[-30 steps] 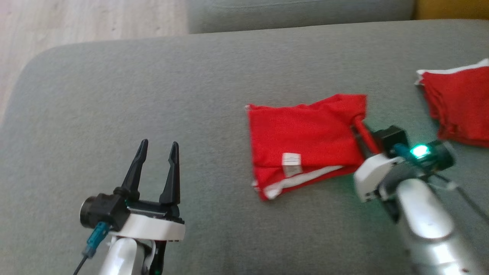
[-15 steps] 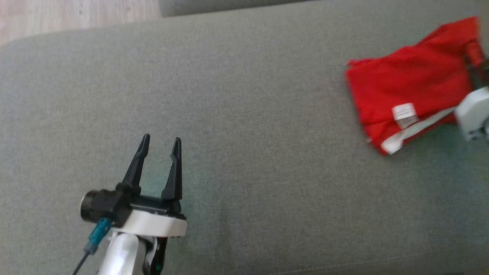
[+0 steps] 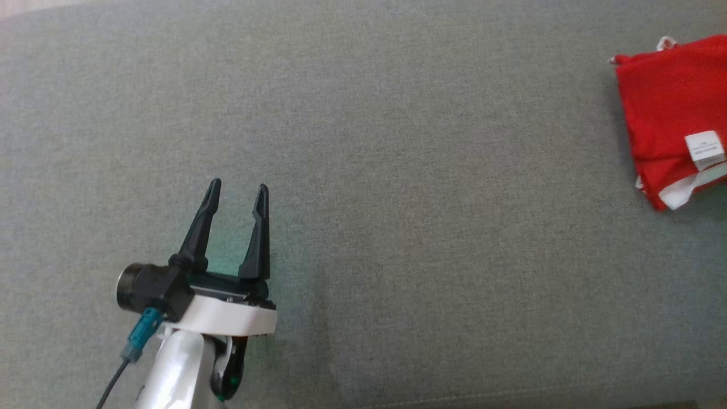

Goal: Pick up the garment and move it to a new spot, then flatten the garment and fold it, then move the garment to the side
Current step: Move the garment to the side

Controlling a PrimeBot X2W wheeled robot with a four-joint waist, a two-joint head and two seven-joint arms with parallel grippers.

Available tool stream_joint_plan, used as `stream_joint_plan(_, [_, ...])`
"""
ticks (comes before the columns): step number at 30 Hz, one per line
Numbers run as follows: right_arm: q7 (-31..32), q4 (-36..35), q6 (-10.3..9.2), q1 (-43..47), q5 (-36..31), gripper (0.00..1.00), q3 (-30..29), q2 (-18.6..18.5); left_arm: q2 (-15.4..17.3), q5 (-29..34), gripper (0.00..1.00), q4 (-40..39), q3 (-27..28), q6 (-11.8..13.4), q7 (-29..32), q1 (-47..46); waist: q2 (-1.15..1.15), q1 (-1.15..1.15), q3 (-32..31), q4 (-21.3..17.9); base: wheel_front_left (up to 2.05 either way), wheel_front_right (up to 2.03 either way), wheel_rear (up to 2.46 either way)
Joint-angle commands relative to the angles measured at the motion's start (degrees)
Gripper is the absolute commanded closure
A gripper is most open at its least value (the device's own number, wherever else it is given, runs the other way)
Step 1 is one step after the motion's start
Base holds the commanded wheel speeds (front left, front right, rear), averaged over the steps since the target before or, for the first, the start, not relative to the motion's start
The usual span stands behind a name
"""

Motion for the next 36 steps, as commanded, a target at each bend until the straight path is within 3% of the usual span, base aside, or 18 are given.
stream_joint_plan(1, [-0.44, -1.39, -0.05, -1.43, -0.52, 1.00, -1.11, -1.93, 0.93, -0.27, 0.00, -1.83, 1.38, -0.32, -0.29, -2.36, 0.00, -0.01, 0.60, -0.20, 0.00, 0.00, 0.00])
stream_joint_plan(10, [-0.64, -2.29, -0.05, -1.78, -1.87, 1.00, -5.28, 1.02, 1.28, -0.37, 0.00, -1.49, 1.10, -0.33, -0.29, -3.42, 0.00, -0.01, 1.75, -1.13, 0.00, 0.00, 0.00])
stream_joint_plan(11, [-0.59, -2.47, -0.05, -1.65, -1.90, 0.77, -5.66, 1.48, 1.28, -0.40, 0.00, -1.40, 1.01, -0.33, -0.29, -3.50, 0.00, -0.01, 1.67, -1.20, 0.00, 0.00, 0.00])
stream_joint_plan(12, [-0.24, -2.50, -0.05, -1.60, -1.70, 0.00, -6.40, 1.98, 1.27, -0.44, 0.00, -1.31, 0.95, -0.33, -0.29, -3.53, 0.00, -0.01, 1.53, -1.27, 0.00, 0.00, 0.00])
stream_joint_plan(23, [-2.42, -9.79, -0.05, -0.56, -0.12, 0.00, -6.98, 9.23, 0.90, -1.07, 0.00, -0.66, 1.82, -0.33, -0.29, -1.67, 0.00, -0.01, -4.15, -1.77, 0.00, 0.00, 0.00])
stream_joint_plan(29, [-5.10, -18.46, -0.05, 3.03, 5.41, 0.00, -3.64, 18.55, 0.54, -1.02, 0.00, -1.53, 3.10, -0.33, -0.29, 0.46, 0.00, -0.01, -8.87, -1.83, 0.00, 0.00, 0.00])
stream_joint_plan(33, [-7.50, -25.81, -0.05, 8.84, 10.46, 0.00, -2.66, 25.86, 0.32, -1.13, 0.00, -1.98, 3.77, -0.33, -0.29, 1.99, 0.00, -0.01, -11.13, -1.48, 0.00, 0.00, 0.00])
stream_joint_plan(36, [-9.42, -29.76, -0.05, 14.53, 13.68, 0.00, -0.95, 29.11, 0.17, -1.29, 0.00, -2.07, 4.10, -0.33, -0.29, 3.17, 0.00, -0.01, -11.99, -1.03, 0.00, 0.00, 0.00])
